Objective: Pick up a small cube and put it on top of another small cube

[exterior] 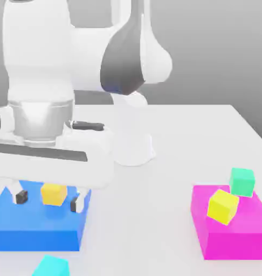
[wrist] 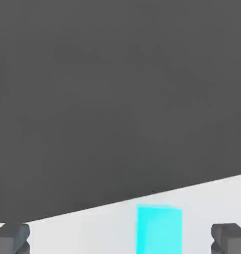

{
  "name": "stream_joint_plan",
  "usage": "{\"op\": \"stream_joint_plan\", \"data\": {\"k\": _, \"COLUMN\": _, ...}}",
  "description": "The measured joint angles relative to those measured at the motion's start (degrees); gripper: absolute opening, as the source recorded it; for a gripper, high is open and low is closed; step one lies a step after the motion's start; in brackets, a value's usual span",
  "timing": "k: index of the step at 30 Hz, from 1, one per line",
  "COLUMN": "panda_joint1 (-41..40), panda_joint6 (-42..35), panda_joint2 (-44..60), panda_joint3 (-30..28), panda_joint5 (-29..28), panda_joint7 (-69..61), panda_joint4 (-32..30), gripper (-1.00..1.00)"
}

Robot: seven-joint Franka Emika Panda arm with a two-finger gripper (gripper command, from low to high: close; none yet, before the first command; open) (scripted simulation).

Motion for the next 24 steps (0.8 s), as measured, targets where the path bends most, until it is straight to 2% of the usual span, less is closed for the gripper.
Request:
{"op": "stream_joint_plan", "data": {"k": 5, "panda_joint1": -2.0, "panda_joint6": 3.2, "panda_joint2": 10.5, "panda_joint3": -0.3, "panda_joint5": 1.8, "panda_joint7": -1.6, "panda_joint4": 0.4, "gripper": 0.0}}
{"op": "stream_joint_plan", "data": {"k": 9, "panda_joint1": -3.5, "panda_joint6": 9.0, "panda_joint2": 18.8, "panda_joint3": 1.2, "panda_joint5": 3.6, "panda_joint7": -3.0, "panda_joint4": 1.9, "gripper": 0.0}}
{"op": "stream_joint_plan", "data": {"k": 10, "panda_joint1": -3.7, "panda_joint6": 10.0, "panda_joint2": 20.0, "panda_joint3": 1.5, "panda_joint5": 3.9, "panda_joint7": -3.2, "panda_joint4": 2.2, "gripper": -1.0}}
{"op": "stream_joint_plan", "data": {"k": 17, "panda_joint1": -3.8, "panda_joint6": 9.9, "panda_joint2": 20.0, "panda_joint3": 1.5, "panda_joint5": 3.8, "panda_joint7": -3.2, "panda_joint4": 2.1, "gripper": -1.0}}
{"op": "stream_joint_plan", "data": {"k": 21, "panda_joint1": -2.7, "panda_joint6": 4.4, "panda_joint2": 13.0, "panda_joint3": 0.2, "panda_joint5": 2.2, "panda_joint7": -1.9, "panda_joint4": 0.7, "gripper": -1.0}}
{"op": "stream_joint_plan", "data": {"k": 24, "panda_joint1": 1.1, "panda_joint6": 1.4, "panda_joint2": 7.0, "panda_joint3": 3.3, "panda_joint5": 3.0, "panda_joint7": 0.5, "panda_joint4": -1.9, "gripper": -1.0}}
